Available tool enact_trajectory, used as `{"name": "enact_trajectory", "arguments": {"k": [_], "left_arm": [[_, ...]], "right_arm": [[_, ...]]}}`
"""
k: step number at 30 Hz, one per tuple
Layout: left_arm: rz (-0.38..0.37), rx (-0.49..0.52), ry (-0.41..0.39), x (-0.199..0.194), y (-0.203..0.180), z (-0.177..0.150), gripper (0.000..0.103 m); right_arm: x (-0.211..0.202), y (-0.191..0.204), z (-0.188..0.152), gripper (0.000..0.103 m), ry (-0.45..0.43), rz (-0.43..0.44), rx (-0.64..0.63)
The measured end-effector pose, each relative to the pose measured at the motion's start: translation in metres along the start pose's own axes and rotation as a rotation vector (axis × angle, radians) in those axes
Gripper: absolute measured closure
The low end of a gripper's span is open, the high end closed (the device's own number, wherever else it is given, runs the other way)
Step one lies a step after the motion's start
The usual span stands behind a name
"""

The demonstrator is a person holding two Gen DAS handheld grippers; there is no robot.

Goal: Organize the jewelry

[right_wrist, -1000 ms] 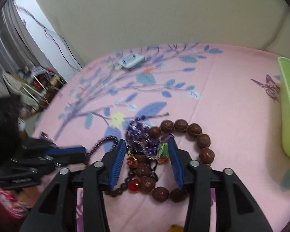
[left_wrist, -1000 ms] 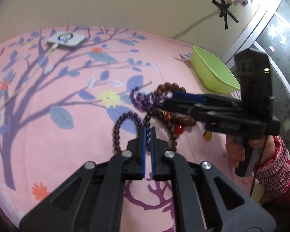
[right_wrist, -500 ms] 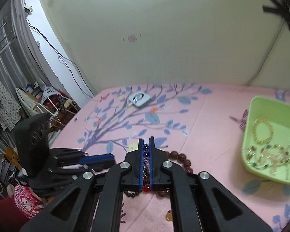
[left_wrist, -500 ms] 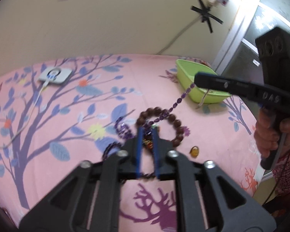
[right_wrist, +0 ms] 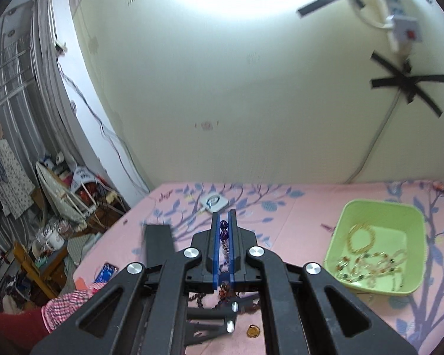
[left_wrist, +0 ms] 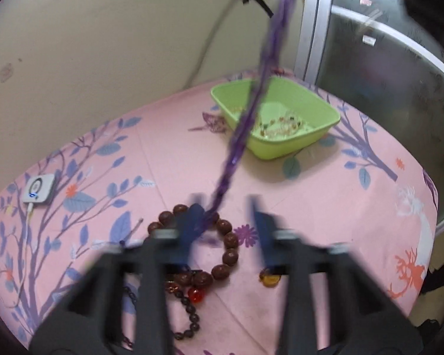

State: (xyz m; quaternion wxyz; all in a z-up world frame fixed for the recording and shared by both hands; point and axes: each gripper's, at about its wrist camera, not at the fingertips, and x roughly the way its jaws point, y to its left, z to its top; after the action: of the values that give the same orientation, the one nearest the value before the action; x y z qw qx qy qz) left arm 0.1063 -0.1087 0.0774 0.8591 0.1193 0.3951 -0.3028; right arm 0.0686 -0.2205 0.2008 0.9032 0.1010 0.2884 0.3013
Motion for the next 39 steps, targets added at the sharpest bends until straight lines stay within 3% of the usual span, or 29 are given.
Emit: {"name": "enact_trajectory", "arguments": {"k": [6,12,20,26,29,31,33,34,35,36,39], "left_arm": [[-0.021,-0.039,-0.073,-0.033,0.008,0.036,0.098],[-0.045,-0.030,-0.187,-0.078,-0.011,0.113,0.098],[-0.081,-0.010,-0.250,-0.074,-0.045,0.193,0.098],[-0.103,-0.008,-0.167,-0.012,-0.065,0.196,0.098],[-0.099,-0.024,-0.052,0.040,-0.068,0.181,0.098],[-0.069,-0.031,0.087,0.078,-0.069,0.164,0.098],[-0.043,-0.041,0.170,0.098,-0.067,0.152,0.098],[-0.031,-0.049,0.194,0.101,-0.062,0.146,0.098],[-0.020,-0.056,0.203,0.101,-0.059,0.143,0.098],[-0.009,-0.060,0.202,0.097,-0.054,0.140,0.098],[0.014,-0.070,0.175,0.075,-0.041,0.140,0.098]], "right_arm": [[-0.029,-0.022,0.015,0.103,-0.079,-0.012,0.028],[-0.059,-0.055,0.035,0.103,-0.163,-0.038,0.077],[-0.090,-0.110,0.053,0.103,-0.226,-0.107,0.150],[-0.084,-0.164,0.031,0.103,-0.198,-0.146,0.228],[-0.067,-0.193,0.004,0.103,-0.178,-0.151,0.296],[-0.044,-0.211,-0.018,0.103,-0.116,-0.176,0.343],[-0.024,-0.218,-0.033,0.103,-0.038,-0.188,0.358],[-0.020,-0.220,-0.038,0.100,-0.022,-0.191,0.359],[-0.018,-0.220,-0.041,0.088,-0.017,-0.195,0.362],[-0.018,-0.219,-0.043,0.084,-0.023,-0.197,0.362],[-0.022,-0.210,-0.039,0.081,-0.045,-0.188,0.344]]}}
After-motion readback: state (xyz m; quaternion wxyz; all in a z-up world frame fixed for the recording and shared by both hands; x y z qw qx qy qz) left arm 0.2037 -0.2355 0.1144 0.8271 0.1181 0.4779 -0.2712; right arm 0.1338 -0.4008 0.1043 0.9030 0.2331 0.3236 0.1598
